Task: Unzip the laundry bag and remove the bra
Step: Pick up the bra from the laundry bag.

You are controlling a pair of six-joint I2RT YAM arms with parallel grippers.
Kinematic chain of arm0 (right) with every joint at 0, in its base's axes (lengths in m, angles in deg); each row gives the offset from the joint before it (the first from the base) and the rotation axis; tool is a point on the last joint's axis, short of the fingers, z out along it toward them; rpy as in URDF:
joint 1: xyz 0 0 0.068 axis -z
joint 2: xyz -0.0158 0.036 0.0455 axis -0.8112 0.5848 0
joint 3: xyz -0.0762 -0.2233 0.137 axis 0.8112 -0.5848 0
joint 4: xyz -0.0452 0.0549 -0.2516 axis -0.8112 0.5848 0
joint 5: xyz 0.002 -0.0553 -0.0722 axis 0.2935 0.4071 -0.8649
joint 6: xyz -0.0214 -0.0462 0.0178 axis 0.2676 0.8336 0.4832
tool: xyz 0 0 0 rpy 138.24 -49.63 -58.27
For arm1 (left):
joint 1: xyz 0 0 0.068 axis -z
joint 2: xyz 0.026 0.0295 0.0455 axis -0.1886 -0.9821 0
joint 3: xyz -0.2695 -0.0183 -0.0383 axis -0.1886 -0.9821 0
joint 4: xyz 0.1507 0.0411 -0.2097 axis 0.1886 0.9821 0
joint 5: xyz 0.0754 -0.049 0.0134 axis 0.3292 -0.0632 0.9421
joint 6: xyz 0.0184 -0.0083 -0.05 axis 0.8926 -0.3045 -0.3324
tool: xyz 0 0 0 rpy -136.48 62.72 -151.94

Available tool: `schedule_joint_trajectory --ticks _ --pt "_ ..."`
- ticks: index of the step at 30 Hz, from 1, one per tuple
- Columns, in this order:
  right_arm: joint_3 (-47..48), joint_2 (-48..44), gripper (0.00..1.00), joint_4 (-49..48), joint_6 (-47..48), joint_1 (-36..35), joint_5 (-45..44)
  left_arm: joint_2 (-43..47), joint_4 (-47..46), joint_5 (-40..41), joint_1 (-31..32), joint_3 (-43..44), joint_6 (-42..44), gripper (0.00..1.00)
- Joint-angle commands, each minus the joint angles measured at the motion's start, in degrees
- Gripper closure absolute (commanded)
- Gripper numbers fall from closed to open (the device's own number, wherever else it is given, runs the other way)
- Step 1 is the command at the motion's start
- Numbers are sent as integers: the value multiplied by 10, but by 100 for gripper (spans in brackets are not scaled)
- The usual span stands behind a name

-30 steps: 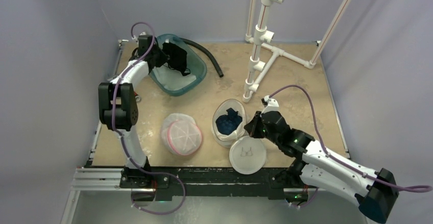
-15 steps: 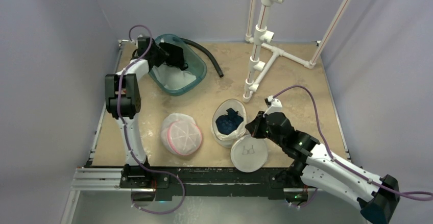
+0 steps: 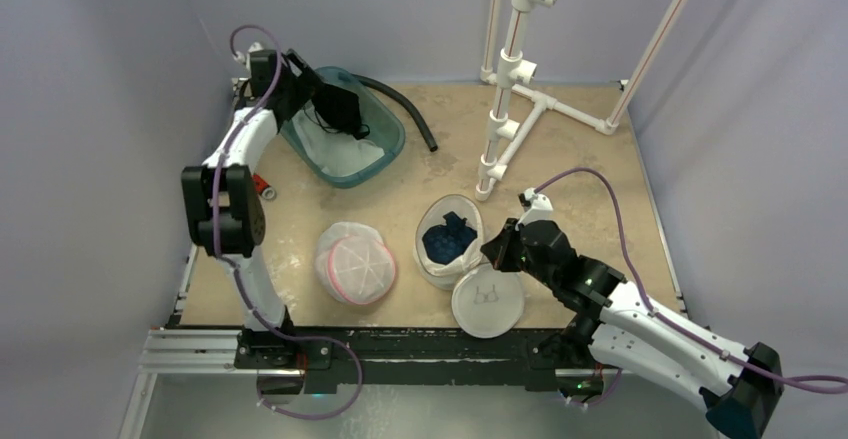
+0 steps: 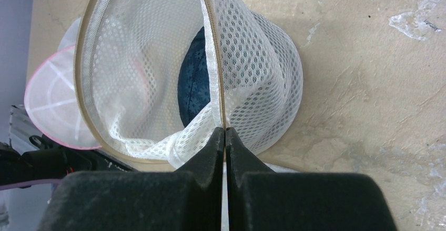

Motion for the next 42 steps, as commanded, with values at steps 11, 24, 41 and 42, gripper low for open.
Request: schedule_joint_trajectory --ticks 11,24,41,42 --pt "3 5 100 -12 0 2 -11 489 72 127 274 -268 24 12" --pt "-3 -1 100 5 -56 3 -21 413 145 215 621 -241 80 20" --pt "-20 -41 100 28 -62 2 -13 177 183 263 644 -176 139 36" --pt "-21 -41 100 27 -61 2 -13 167 178 258 642 -175 140 36"
